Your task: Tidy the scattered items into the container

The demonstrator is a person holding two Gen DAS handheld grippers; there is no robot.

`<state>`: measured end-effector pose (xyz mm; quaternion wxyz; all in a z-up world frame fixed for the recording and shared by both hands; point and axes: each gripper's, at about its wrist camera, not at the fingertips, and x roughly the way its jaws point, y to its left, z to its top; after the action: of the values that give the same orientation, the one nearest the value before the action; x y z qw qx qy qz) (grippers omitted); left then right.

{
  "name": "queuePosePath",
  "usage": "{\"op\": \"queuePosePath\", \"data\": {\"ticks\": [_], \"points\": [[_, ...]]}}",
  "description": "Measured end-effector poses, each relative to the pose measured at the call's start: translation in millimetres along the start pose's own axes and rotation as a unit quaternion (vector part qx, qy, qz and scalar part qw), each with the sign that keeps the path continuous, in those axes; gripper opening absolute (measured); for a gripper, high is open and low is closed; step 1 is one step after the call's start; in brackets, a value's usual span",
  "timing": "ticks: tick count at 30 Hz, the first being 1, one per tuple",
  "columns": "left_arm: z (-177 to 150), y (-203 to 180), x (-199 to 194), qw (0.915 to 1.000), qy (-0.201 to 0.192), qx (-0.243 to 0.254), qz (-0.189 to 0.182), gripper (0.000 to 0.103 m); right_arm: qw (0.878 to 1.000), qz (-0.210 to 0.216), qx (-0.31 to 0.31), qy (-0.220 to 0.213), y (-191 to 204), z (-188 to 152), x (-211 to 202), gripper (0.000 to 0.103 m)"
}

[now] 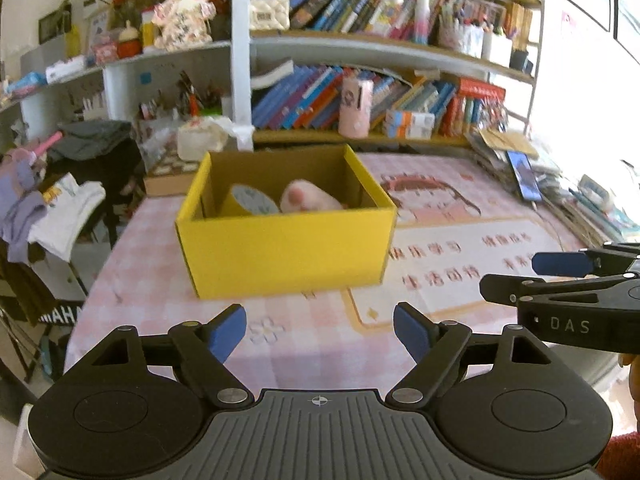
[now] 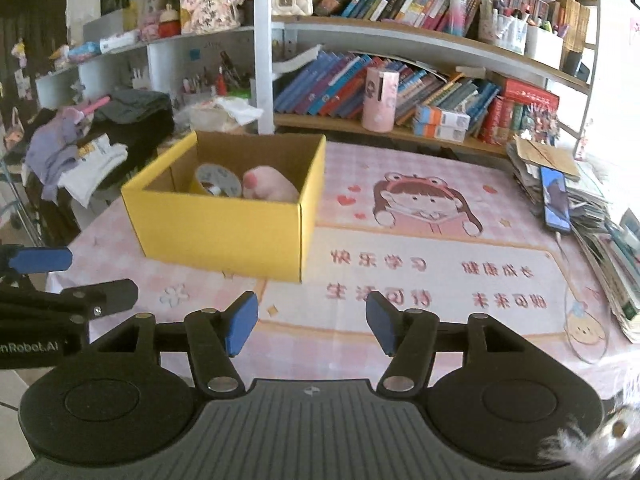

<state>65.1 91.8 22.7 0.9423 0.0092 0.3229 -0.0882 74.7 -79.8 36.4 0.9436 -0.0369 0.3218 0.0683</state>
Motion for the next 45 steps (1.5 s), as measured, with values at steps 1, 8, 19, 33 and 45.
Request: {"op": "queuePosePath", "data": {"ticks": [1, 8, 19, 33, 45], "points": [[-2, -3, 0, 1.0000, 0.002, 0.003, -0.004, 0.083, 1.000, -0.003, -0.001, 0.002, 0, -3, -1, 0.062], [-12, -25, 8, 0.9990, 0.025, 0.029, -0.023, 0.087, 0.999, -0.032, 0.012, 0.033, -10, -17, -3, 0.071], [-18, -22, 20, 0.9979, 0.064, 0.003, -0.006, 0.091, 0.995, -0.051, 0.045, 0.069, -24, -32, 4, 0.081], [-16, -23, 26, 0.9971, 0.075, 0.002, -0.012, 0.093, 0.995, -0.052, 0.049, 0.075, -28, -30, 8, 0.081], [-15, -23, 25, 0.9975, 0.069, 0.007, -0.013, 0.099, 0.995, -0.049, 0.048, 0.077, -28, -28, 11, 0.084]]}}
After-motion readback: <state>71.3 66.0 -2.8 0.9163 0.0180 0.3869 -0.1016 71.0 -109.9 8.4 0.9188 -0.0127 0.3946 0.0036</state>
